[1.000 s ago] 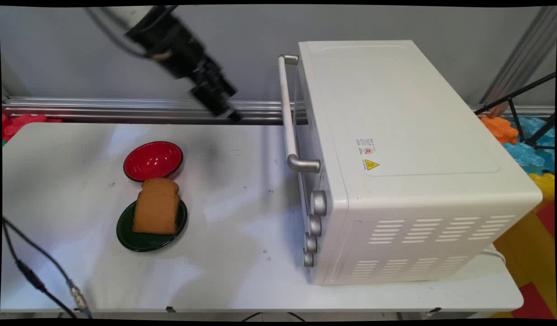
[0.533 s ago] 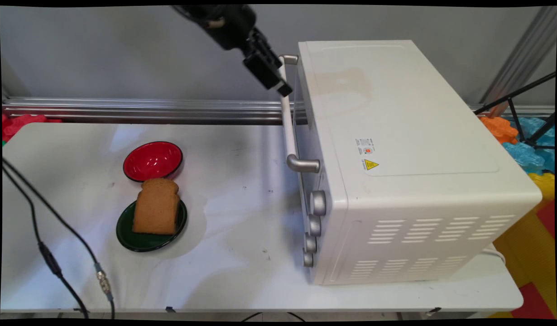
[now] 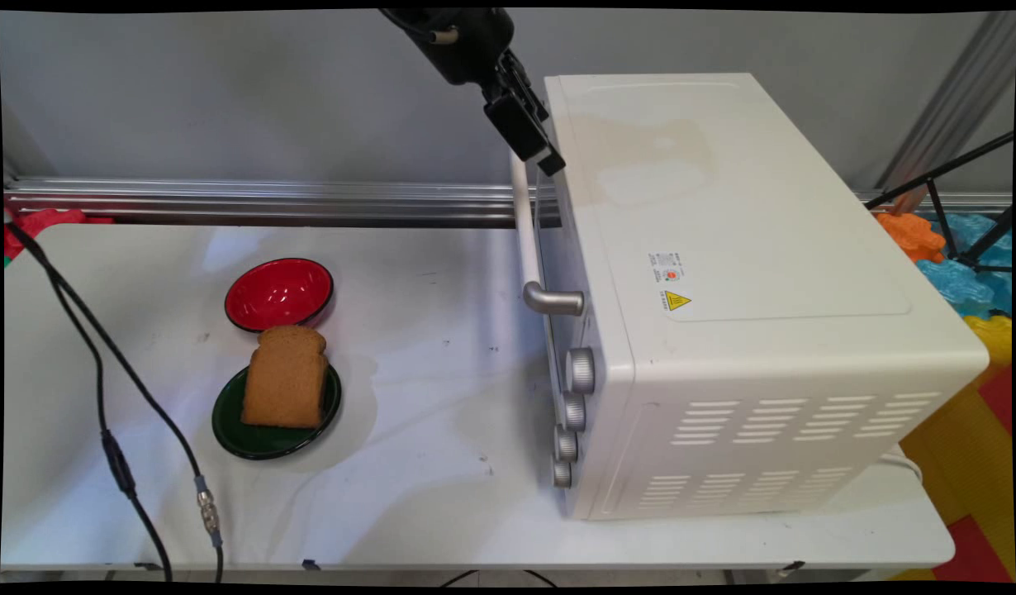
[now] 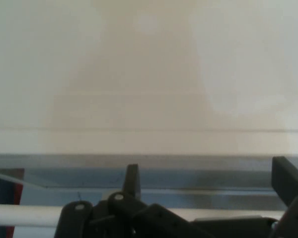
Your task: Open the oven
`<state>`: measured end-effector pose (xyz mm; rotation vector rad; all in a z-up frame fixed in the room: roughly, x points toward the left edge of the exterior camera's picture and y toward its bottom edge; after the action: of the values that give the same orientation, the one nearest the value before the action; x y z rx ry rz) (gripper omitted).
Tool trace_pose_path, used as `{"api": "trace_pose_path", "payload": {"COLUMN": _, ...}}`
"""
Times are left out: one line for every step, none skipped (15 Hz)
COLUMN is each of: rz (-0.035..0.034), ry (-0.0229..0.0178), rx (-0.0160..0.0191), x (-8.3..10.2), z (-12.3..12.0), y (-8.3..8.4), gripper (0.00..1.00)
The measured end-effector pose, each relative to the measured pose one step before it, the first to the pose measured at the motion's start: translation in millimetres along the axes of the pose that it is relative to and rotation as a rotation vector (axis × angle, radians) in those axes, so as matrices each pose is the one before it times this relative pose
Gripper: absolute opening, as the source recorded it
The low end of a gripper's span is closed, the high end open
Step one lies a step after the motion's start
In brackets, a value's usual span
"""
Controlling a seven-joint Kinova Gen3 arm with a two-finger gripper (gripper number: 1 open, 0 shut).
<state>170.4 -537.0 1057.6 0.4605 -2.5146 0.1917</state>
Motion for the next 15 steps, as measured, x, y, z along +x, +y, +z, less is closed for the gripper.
{"api": "trace_pose_path", "payload": {"rz": 0.00650, "ry": -0.00944, "rx": -0.00125, "x": 1.09, "z": 1.34, "y": -1.37, "gripper": 1.00}}
{"api": "trace_pose_path", "payload": {"rz": 0.00631, "ry": -0.00884, "rx": -0.00129, "x": 1.12, "z": 1.24, "y": -1.33, "gripper": 1.00}}
{"api": "trace_pose_path", "payload": {"rz": 0.00720, "ry": -0.01065, "rx": -0.00138, "x": 1.16, "z": 1.26, "y": -1.53, "gripper": 1.00}}
{"api": "trace_pose_path", "payload": {"rz": 0.00596, "ry": -0.00828, "rx": -0.00250, "x": 0.93, "z": 0.92, "y": -1.20, "gripper": 1.00}}
{"api": "trace_pose_path", "payload": {"rz": 0.00441, "ry": -0.00567, "rx": -0.00257, "x": 1.07, "z": 0.76, "y": -0.88, "gripper": 0.00}}
{"api": "trace_pose_path", "payload": {"rz": 0.00289, "ry": -0.00377, "rx": -0.00163, "x": 0.55, "z": 0.48, "y": -0.60, "gripper": 0.00}}
{"api": "trace_pose_path", "payload": {"rz": 0.00387, "ry": -0.00537, "rx": -0.00243, "x": 0.79, "z": 0.57, "y": -0.83, "gripper": 0.00}}
{"api": "trace_pose_path", "payload": {"rz": 0.00216, "ry": -0.00402, "rx": -0.00158, "x": 0.30, "z": 0.43, "y": -0.43, "gripper": 0.00}}
{"api": "trace_pose_path", "payload": {"rz": 0.00239, "ry": -0.00604, "rx": -0.00169, "x": 0.19, "z": 0.52, "y": -0.69, "gripper": 0.00}}
{"api": "trace_pose_path", "payload": {"rz": 0.00070, "ry": -0.00424, "rx": -0.00096, "x": 0.03, "z": 0.44, "y": -0.46, "gripper": 0.00}}
{"api": "trace_pose_path", "payload": {"rz": 0.00085, "ry": -0.00588, "rx": -0.00167, "x": 0.14, "z": 0.85, "y": -0.55, "gripper": 0.00}}
{"api": "trace_pose_path", "payload": {"rz": 0.00029, "ry": -0.00393, "rx": -0.00115, "x": -0.01, "z": 0.57, "y": -0.24, "gripper": 0.00}}
{"api": "trace_pose_path", "payload": {"rz": -0.00022, "ry": -0.00559, "rx": -0.00158, "x": -0.06, "z": 0.92, "y": -0.45, "gripper": 0.00}}
{"api": "trace_pose_path", "payload": {"rz": -0.00230, "ry": -0.00397, "rx": -0.00153, "x": -0.22, "z": 0.87, "y": -0.28, "gripper": 0.00}}
{"api": "trace_pose_path", "payload": {"rz": -0.00445, "ry": -0.00561, "rx": -0.00247, "x": -0.38, "z": 1.30, "y": -0.21, "gripper": 0.00}}
